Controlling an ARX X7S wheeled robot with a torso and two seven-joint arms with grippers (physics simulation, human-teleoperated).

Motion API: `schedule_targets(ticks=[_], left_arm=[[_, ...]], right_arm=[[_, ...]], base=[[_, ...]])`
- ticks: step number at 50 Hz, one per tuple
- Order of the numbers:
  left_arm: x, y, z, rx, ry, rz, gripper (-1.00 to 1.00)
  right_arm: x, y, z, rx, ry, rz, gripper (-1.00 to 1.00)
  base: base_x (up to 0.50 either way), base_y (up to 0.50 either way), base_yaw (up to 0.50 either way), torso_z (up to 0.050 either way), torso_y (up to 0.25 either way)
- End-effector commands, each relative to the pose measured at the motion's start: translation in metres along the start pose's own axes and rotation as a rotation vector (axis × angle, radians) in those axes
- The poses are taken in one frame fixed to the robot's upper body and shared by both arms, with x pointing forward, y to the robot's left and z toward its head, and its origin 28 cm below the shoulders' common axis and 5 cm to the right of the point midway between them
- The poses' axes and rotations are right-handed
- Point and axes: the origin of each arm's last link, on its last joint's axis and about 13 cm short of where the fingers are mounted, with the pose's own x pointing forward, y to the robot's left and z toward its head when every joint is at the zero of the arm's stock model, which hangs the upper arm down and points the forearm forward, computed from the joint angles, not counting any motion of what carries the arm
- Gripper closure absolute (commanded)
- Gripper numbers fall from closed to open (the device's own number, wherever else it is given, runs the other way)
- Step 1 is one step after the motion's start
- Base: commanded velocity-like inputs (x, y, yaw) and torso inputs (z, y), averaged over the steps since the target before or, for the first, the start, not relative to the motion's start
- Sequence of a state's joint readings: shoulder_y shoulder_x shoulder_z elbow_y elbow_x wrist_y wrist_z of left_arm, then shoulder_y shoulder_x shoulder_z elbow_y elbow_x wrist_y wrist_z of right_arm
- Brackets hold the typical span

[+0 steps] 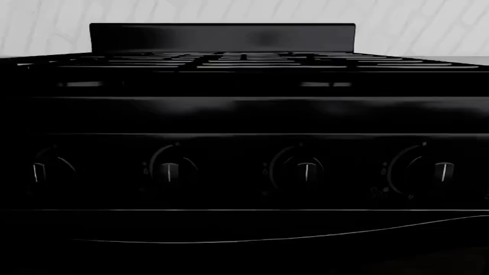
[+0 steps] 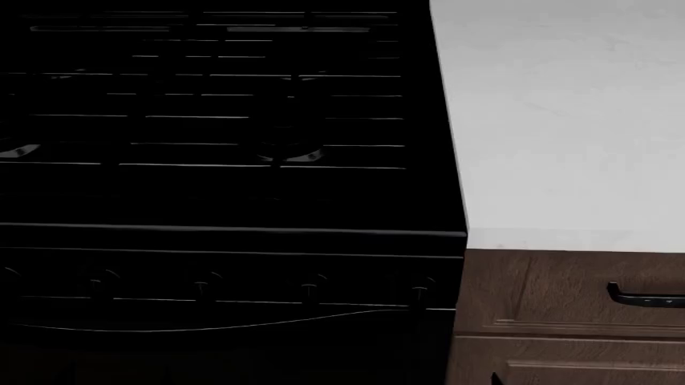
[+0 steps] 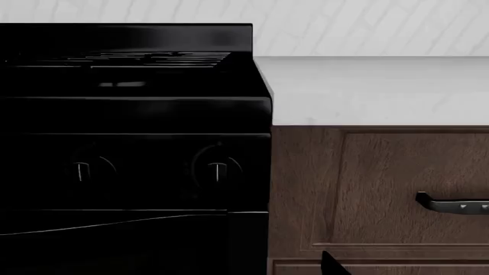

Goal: Press the stop button on the microwave

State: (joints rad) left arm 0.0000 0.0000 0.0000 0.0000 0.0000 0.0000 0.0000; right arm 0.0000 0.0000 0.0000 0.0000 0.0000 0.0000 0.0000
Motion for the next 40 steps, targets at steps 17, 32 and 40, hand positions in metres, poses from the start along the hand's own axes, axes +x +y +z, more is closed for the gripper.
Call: schedule_targets(ticks=[17, 32, 40], left_arm=[[-0.042, 0.042, -0.043, 0.084, 0.241, 0.153, -1.00], [-0.054, 0.056, -0.045, 0.124, 0.338, 0.161, -1.00], [-0.077, 0.101, -0.128, -0.041, 0.656, 0.255, -1.00]], right_arm=[[0.004, 0.007, 0.057, -0.046, -0.148, -0.007, -1.00], [0.019, 0.012, 0.150, -0.082, -0.347, -0.001, -1.00], [0.006, 0.011, 0.209, -0.052, -0.504, 0.003, -1.00]], base=[[0.00, 0.00, 0.00, 0.000, 0.000], [0.00, 0.00, 0.00, 0.000, 0.000], [0.00, 0.00, 0.00, 0.000, 0.000]])
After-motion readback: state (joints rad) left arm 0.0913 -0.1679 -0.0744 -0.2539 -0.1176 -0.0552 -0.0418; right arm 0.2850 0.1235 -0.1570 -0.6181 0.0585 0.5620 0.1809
